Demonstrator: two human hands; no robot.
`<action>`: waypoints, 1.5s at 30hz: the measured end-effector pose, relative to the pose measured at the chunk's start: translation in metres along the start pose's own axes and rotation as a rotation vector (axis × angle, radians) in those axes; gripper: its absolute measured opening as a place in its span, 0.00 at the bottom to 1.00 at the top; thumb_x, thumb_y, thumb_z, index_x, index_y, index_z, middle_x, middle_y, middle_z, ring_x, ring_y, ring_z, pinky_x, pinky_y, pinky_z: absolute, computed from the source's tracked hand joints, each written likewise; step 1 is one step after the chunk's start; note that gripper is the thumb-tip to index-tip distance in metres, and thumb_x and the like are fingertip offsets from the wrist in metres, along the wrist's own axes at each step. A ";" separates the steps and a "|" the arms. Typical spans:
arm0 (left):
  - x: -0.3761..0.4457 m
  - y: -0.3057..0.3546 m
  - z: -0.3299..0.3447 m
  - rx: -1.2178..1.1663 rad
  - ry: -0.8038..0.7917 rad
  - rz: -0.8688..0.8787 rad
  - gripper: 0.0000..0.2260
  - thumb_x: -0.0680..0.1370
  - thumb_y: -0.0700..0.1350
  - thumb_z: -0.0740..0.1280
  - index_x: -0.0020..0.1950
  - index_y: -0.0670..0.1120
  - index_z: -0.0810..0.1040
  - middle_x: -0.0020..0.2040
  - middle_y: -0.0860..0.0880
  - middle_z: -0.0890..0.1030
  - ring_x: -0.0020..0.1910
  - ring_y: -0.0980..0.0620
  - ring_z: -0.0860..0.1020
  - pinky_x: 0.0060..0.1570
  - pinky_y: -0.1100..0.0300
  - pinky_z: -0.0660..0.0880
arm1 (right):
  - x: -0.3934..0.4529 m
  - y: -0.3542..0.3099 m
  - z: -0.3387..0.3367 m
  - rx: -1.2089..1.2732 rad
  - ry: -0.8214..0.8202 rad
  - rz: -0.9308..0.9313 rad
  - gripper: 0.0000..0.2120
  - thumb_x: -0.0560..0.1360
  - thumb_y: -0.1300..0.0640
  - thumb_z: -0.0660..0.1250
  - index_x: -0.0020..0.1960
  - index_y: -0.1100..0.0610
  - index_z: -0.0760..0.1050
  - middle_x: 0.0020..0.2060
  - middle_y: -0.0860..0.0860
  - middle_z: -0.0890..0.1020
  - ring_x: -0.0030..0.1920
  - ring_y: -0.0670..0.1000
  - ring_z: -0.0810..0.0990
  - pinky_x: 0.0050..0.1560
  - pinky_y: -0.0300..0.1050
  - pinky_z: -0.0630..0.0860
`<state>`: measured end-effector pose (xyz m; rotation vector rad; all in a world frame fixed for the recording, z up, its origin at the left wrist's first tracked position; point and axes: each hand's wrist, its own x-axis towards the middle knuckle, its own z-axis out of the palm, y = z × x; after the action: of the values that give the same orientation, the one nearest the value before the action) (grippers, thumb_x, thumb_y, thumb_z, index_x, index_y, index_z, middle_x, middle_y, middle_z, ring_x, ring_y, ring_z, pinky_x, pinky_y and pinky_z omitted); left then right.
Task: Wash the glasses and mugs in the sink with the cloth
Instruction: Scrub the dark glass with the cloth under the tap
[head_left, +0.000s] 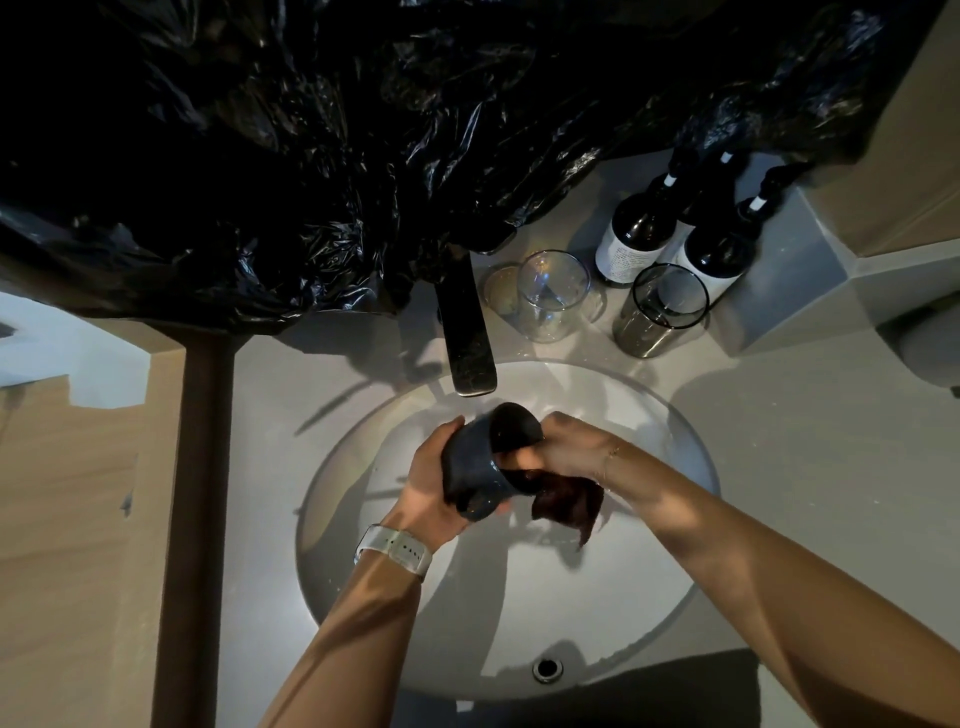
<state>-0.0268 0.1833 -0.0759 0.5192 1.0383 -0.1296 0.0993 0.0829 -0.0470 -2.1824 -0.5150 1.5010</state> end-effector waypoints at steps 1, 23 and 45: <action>-0.001 0.000 -0.001 -0.017 0.024 -0.020 0.19 0.81 0.57 0.59 0.54 0.41 0.77 0.37 0.39 0.84 0.38 0.41 0.81 0.36 0.53 0.77 | 0.001 -0.005 -0.002 -0.061 -0.012 0.032 0.21 0.68 0.43 0.74 0.45 0.62 0.78 0.35 0.58 0.84 0.34 0.57 0.85 0.41 0.50 0.83; 0.015 0.007 -0.028 -0.211 -0.009 -0.175 0.32 0.71 0.60 0.66 0.67 0.39 0.73 0.53 0.33 0.81 0.37 0.36 0.84 0.24 0.53 0.79 | 0.033 -0.028 0.015 -0.313 0.286 -0.187 0.11 0.72 0.47 0.69 0.51 0.51 0.79 0.47 0.53 0.84 0.49 0.55 0.83 0.52 0.43 0.78; 0.015 0.006 -0.035 -0.149 -0.156 0.050 0.22 0.76 0.60 0.61 0.57 0.45 0.82 0.58 0.40 0.80 0.48 0.42 0.81 0.30 0.59 0.79 | -0.003 0.024 -0.012 -0.101 0.208 -0.573 0.17 0.74 0.63 0.67 0.61 0.53 0.69 0.50 0.50 0.77 0.50 0.48 0.75 0.53 0.41 0.70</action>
<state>-0.0444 0.2069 -0.1001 0.3931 0.8739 -0.0467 0.1110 0.0597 -0.0540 -1.9912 -1.0512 0.9490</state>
